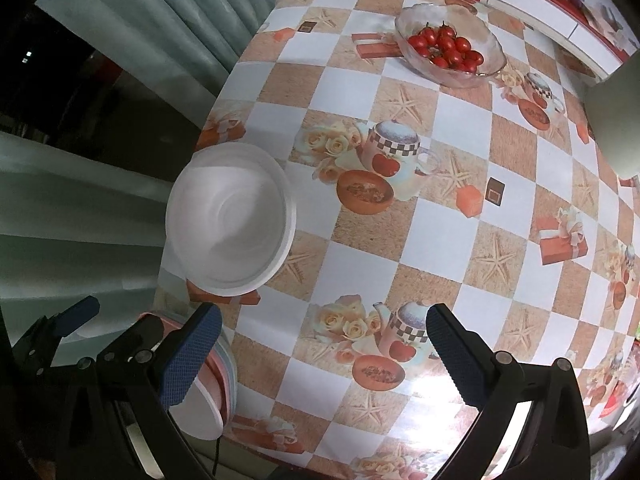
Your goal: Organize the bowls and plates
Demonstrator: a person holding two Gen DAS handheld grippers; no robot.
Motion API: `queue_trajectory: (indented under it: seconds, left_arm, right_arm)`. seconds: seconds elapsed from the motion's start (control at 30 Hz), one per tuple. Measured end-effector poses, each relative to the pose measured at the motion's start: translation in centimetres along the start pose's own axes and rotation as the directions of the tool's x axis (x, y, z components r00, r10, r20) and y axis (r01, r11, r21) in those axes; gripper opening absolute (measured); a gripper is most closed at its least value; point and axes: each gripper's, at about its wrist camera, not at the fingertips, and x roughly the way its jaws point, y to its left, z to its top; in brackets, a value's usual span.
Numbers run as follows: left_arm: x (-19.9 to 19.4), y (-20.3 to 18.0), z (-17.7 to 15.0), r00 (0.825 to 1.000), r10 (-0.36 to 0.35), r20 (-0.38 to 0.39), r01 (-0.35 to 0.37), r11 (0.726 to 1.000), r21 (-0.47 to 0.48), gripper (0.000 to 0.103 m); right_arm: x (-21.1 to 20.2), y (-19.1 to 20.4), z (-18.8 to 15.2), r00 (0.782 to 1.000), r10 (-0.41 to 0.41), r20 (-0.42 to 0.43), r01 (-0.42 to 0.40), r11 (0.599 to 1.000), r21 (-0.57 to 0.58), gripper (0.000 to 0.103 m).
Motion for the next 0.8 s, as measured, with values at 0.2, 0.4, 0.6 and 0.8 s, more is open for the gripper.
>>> queue_trajectory:
  seconds: [0.2,0.4,0.6,0.8]
  left_arm:
    - [0.9,0.2,0.9,1.000,-0.003,-0.020,0.003,1.000,-0.026,0.103]
    - [1.6,0.4,2.5,1.000,0.013,-0.005,-0.013,0.999,-0.049,0.103]
    - [1.9,1.7,3.1,1.000,0.011,0.007,-0.011,0.993,-0.115,0.103]
    - [2.9,2.3,3.3,1.000,0.005,-0.006,-0.005,0.990,-0.139,0.103]
  right_arm:
    - [0.5,0.0,1.0,1.000,0.007,-0.006,-0.007,1.000,0.003,0.103]
    - [1.0,0.5,2.9,1.000,0.025,0.003,-0.025,1.000,0.009,0.103]
    - [1.6,0.7,3.8,0.999,0.040,0.009,-0.040,0.999,0.026,0.103]
    - [3.2,0.6,3.6,0.999,0.024,-0.024,-0.024,0.999,0.024,0.103]
